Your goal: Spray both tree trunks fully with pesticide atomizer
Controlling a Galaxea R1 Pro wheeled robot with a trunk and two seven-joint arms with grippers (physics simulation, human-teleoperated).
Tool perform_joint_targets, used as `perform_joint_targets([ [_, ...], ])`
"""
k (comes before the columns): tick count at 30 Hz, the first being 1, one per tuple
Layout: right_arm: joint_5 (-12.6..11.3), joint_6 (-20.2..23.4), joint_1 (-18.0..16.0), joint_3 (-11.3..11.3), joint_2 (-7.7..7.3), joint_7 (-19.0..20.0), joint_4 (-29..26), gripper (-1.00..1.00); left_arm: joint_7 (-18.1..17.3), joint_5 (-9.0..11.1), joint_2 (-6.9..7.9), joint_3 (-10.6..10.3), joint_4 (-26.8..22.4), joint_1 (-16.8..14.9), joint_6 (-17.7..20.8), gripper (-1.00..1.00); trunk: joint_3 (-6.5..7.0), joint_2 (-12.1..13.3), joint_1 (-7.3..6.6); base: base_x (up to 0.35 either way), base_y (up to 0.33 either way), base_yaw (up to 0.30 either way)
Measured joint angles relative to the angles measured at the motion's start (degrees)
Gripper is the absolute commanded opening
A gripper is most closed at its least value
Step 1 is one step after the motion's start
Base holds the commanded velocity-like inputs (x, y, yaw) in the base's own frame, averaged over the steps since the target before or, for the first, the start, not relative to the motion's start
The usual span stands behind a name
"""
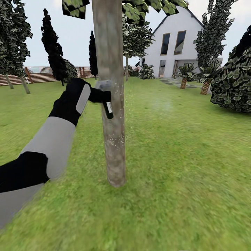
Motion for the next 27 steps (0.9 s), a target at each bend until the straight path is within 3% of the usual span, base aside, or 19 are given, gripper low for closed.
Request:
perform_joint_targets([
  [5, -0.01, 0.0, -0.02, 0.0, -0.04, -0.01, 0.0, 1.0, -0.01, -0.06, 1.6, 0.03, 3.32, -7.01, 0.01, -1.0, 0.0, 0.0, 0.0, 0.0, 0.0, 0.0],
  [8, -0.01, 0.0, 0.0, 0.0, -0.07, -0.02, 0.0, 1.0, -0.01, 0.04, 1.78, 0.04, 4.1, -8.7, 0.01, -1.0, -0.01, 0.0, 0.0, 0.0, 0.0, 0.0],
  [11, -0.01, 0.0, -0.02, 0.0, -0.07, 0.0, 0.0, 1.0, -0.02, -0.02, 1.96, 0.05, 4.28, -9.02, 0.01, -1.0, -0.01, 0.01, 0.0, 0.0, 0.0, 0.0],
  [15, -0.01, 0.0, 0.02, 0.0, -0.07, 0.0, 0.0, 1.0, -0.07, -0.58, 4.97, 0.25, 7.4, -9.07, 0.0, -1.0, -0.02, 0.02, 0.01, 0.0, 0.0, 0.0],
  [18, -0.01, 0.0, 0.0, 0.0, -0.08, -0.01, 0.0, 1.0, -0.07, -0.22, 5.91, 0.38, 9.16, -9.08, 0.01, -1.0, -0.01, 0.01, 0.01, 0.0, 0.0, 0.0],
  [22, -0.01, 0.0, 0.01, 0.0, -0.08, 0.0, 0.0, 1.0, -0.06, 0.07, 5.95, 0.67, 9.67, -9.09, -0.04, -1.0, -0.01, 0.01, 0.0, 0.0, 0.0, 0.0],
  [24, 0.01, 0.0, 0.0, -0.01, -0.08, 0.0, 0.0, 1.0, -0.04, -0.17, 5.73, 0.49, 14.99, -9.07, -0.18, -1.0, -0.02, 0.02, 0.01, 0.0, 0.0, 0.0],
  [27, 0.0, 0.0, 0.0, 0.0, -0.08, 0.01, 0.0, 1.0, 0.01, 0.06, 5.67, 0.31, 17.01, -9.09, -0.22, -1.0, -0.01, 0.01, 0.0, 0.0, 0.0, 0.0],
])
